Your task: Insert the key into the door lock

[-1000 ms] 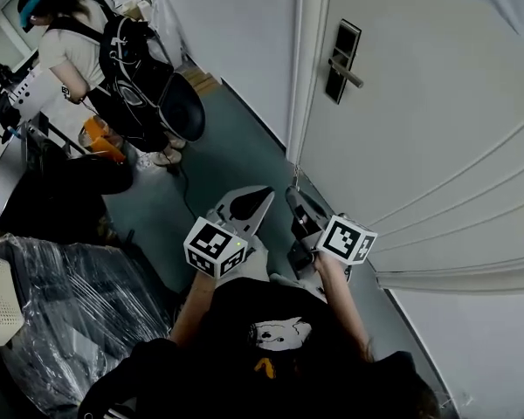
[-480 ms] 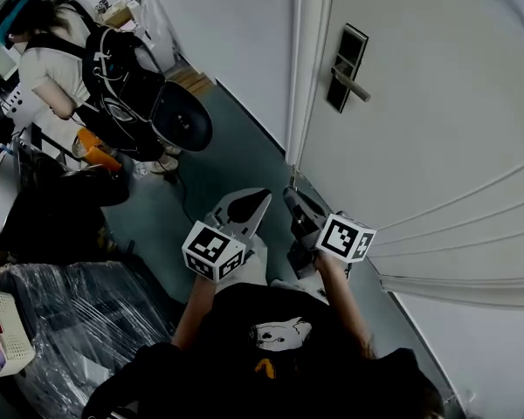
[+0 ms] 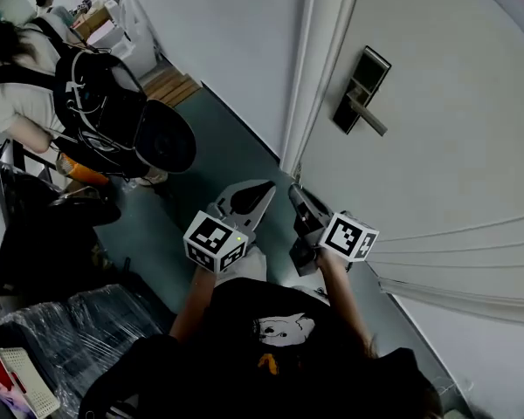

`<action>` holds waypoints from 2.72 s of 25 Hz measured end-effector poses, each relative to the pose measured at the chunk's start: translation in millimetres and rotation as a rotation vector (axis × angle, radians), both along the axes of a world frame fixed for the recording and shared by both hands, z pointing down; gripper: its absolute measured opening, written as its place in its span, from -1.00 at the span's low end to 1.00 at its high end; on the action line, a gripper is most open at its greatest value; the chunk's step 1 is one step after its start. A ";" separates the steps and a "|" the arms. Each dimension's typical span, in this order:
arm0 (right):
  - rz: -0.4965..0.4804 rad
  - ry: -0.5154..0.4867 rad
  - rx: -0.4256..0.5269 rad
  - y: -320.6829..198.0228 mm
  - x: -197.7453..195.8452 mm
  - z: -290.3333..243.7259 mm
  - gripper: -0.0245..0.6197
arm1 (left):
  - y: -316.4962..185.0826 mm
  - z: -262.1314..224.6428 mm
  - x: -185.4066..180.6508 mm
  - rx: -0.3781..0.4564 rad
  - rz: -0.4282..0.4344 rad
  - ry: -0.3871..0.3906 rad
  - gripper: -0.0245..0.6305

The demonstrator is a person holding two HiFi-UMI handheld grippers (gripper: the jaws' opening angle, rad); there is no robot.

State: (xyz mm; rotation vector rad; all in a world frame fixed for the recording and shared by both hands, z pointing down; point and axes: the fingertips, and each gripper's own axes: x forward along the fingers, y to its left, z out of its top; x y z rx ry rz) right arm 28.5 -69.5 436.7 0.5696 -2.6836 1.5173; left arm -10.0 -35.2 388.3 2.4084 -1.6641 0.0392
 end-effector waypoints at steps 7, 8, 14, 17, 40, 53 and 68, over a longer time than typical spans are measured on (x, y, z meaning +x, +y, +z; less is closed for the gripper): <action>0.077 0.000 -0.016 -56.8 -42.4 4.6 -0.86 | -60.0 2.2 -45.4 -0.001 0.072 0.015 -0.90; 0.087 0.000 -0.017 -63.1 -46.4 6.8 -0.86 | -66.8 4.4 -51.5 -0.003 0.078 0.017 -0.90; 0.176 0.015 -0.022 -89.8 -55.8 13.9 -0.86 | -88.6 11.3 -78.6 -0.004 0.121 0.037 -0.90; 0.224 0.022 -0.014 -98.8 -56.8 13.9 -0.86 | -96.7 13.2 -87.9 -0.002 0.155 0.051 -0.90; 0.504 -0.073 -0.060 -158.4 -2.8 27.2 -0.86 | -139.2 18.7 -48.8 -0.001 0.417 0.051 -0.90; 0.559 -0.137 -0.096 -204.6 8.1 41.1 -0.86 | -161.2 12.7 -30.1 0.036 0.460 0.014 -0.90; 0.585 -0.280 -0.167 -239.8 14.4 59.8 -0.86 | -173.0 39.8 -15.8 0.051 0.505 -0.003 -0.90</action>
